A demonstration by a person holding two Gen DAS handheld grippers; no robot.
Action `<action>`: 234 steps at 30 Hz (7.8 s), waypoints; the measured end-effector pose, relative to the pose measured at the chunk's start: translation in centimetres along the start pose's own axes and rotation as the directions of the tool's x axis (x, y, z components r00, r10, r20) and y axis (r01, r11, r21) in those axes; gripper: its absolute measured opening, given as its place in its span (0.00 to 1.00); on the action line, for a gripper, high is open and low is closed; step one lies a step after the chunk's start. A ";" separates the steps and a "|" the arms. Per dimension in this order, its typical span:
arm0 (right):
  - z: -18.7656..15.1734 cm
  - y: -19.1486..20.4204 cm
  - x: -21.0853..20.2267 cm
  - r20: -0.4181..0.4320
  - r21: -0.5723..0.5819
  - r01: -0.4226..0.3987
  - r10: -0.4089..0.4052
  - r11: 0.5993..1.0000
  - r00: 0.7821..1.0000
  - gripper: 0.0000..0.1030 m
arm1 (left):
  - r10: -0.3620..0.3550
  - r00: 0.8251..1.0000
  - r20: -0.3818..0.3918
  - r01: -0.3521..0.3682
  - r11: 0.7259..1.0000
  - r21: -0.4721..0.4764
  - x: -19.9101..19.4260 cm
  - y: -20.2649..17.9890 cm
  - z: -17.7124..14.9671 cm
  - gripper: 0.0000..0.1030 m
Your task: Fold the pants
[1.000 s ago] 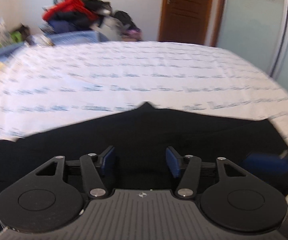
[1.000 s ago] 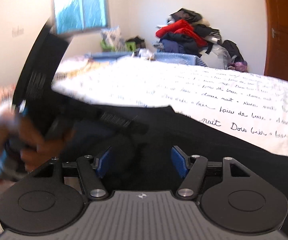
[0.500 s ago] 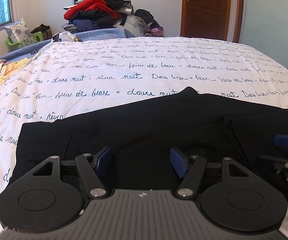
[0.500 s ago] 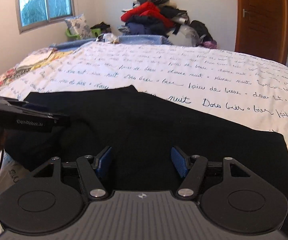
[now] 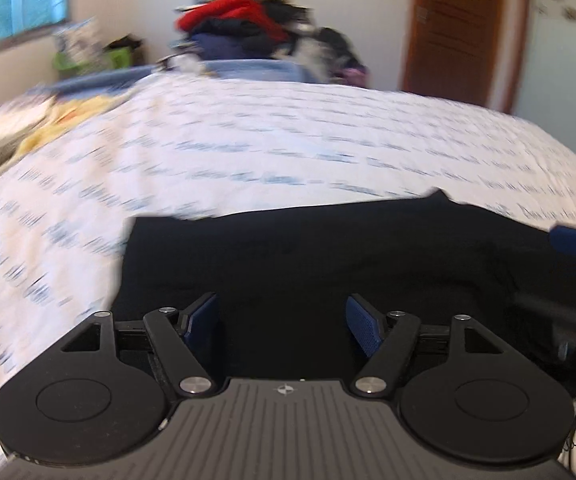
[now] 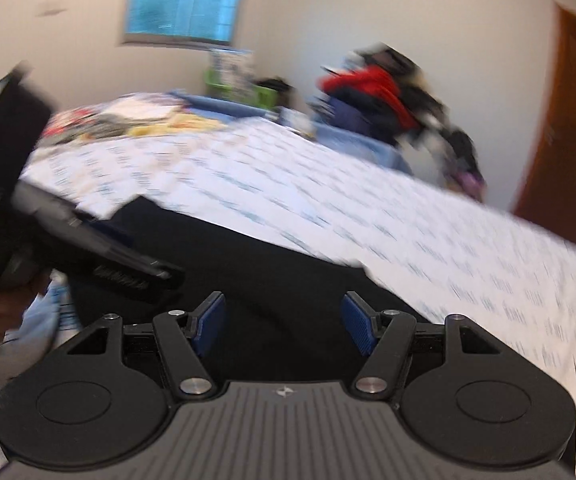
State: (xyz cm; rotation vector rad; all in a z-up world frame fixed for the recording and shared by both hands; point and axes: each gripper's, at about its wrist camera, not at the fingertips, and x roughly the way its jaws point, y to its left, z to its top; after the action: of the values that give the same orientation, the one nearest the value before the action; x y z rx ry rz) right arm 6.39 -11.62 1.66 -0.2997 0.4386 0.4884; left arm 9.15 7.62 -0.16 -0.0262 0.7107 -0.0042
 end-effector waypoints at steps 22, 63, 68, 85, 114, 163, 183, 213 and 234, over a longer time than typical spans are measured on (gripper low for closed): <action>-0.6 18.5 8.4 -0.001 -0.695 -0.048 0.066 0.717 0.998 0.50 | -0.413 0.905 -0.098 0.202 0.622 -0.756 -1.0 16.4 -3.6 0.75; 3.6 5.7 14.2 -0.158 0.195 -0.349 0.380 0.917 0.911 0.50 | -0.091 0.996 -0.003 0.080 0.894 -0.442 2.2 8.2 1.1 0.20; 4.0 4.3 11.9 -0.017 0.267 -0.405 0.424 0.875 0.905 0.51 | -0.055 0.995 0.083 0.083 0.916 -0.391 -0.8 6.3 1.6 0.20; 2.7 -1.9 2.7 0.207 0.354 -0.381 0.325 0.854 0.923 0.51 | -0.118 0.952 0.282 0.182 0.960 -0.214 -7.7 -4.3 3.6 0.20; -6.3 -14.0 -4.1 0.292 0.658 -0.219 0.025 0.721 0.956 0.51 | -0.384 0.899 0.210 0.375 0.923 0.084 -4.3 -21.2 3.8 0.21; -17.2 -22.0 -8.0 0.024 0.806 0.100 -0.200 0.583 0.979 0.51 | -0.518 0.854 -0.046 0.517 0.834 0.194 2.0 -34.4 -1.3 0.28; -17.6 -22.2 -9.7 -0.038 0.788 0.186 -0.255 0.587 0.966 0.57 | -0.518 0.854 -0.052 0.515 0.825 0.231 1.2 -35.3 -1.8 0.58; -16.2 -21.7 -12.6 0.013 0.769 0.196 -0.322 0.608 0.947 0.58 | -0.340 0.933 0.120 0.313 0.928 0.201 -0.2 -25.8 3.4 0.82; -16.6 -20.1 -7.6 0.061 0.817 -0.032 -0.030 0.576 0.998 0.23 | -0.192 0.978 0.082 0.156 0.932 0.327 1.5 -24.1 -0.6 0.85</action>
State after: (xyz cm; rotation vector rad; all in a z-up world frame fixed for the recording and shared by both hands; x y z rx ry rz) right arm 5.12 -37.73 -5.62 0.6382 0.5548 0.2451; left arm 9.99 -16.50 -0.94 0.2198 0.5857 -0.2870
